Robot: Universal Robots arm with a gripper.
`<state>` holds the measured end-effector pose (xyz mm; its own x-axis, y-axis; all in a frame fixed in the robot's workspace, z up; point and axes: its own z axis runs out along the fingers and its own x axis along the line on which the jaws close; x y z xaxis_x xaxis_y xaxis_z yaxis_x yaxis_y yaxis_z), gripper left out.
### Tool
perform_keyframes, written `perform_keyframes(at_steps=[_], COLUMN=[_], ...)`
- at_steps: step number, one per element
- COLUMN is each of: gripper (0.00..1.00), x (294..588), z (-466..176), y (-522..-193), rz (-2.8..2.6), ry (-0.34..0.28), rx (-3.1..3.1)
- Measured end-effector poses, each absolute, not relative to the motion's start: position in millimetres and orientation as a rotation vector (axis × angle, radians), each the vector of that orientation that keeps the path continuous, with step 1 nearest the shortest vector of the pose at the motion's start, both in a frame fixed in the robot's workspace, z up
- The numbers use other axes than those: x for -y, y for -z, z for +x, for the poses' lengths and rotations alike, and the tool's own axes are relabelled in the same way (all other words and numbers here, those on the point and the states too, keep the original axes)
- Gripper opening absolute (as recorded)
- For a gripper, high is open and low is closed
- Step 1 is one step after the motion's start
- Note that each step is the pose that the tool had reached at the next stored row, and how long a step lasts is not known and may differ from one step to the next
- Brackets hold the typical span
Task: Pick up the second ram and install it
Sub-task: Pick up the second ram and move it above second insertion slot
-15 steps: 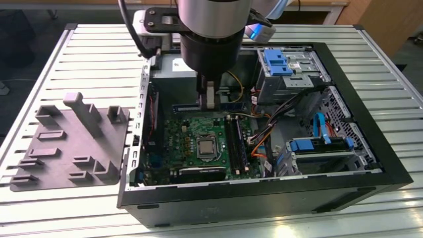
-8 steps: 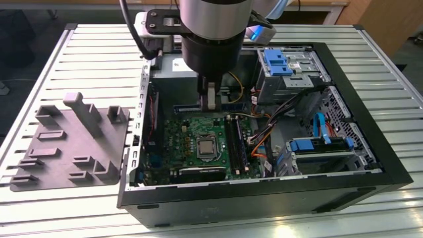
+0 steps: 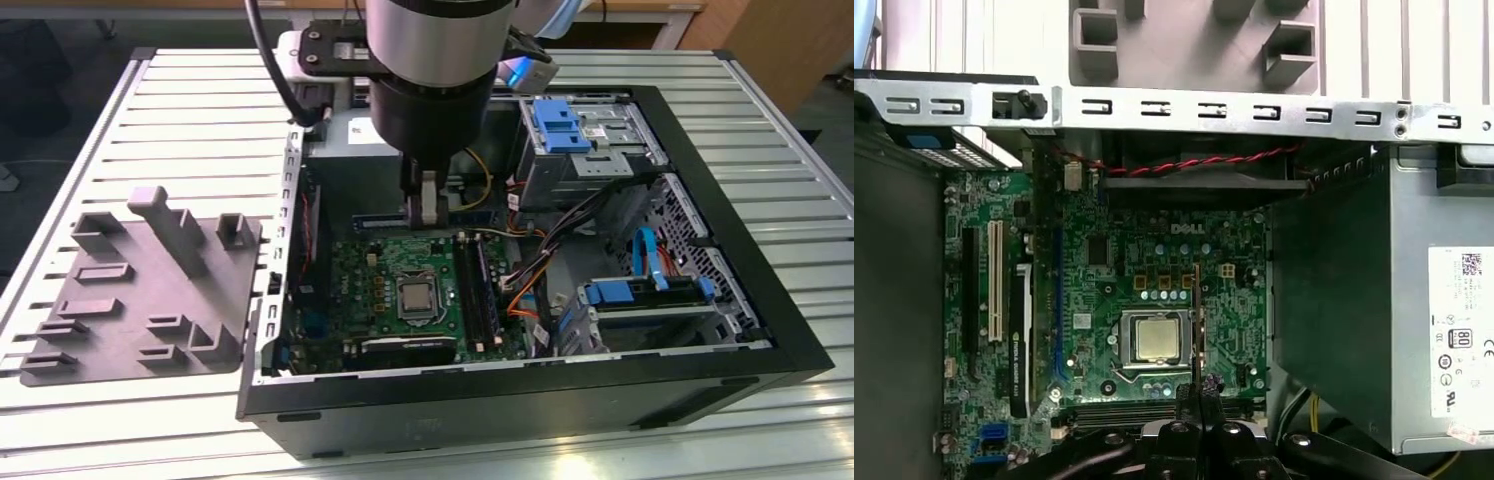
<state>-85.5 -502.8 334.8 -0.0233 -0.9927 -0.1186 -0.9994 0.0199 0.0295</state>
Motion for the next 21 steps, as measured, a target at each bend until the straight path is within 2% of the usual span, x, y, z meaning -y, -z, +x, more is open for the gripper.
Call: perform_keyframes(at_steps=[21], gripper=[0.12], x=[502.8], z=[-83.6], y=[-324.6], rz=[-2.149], ry=[-0.160], rx=[-2.197])
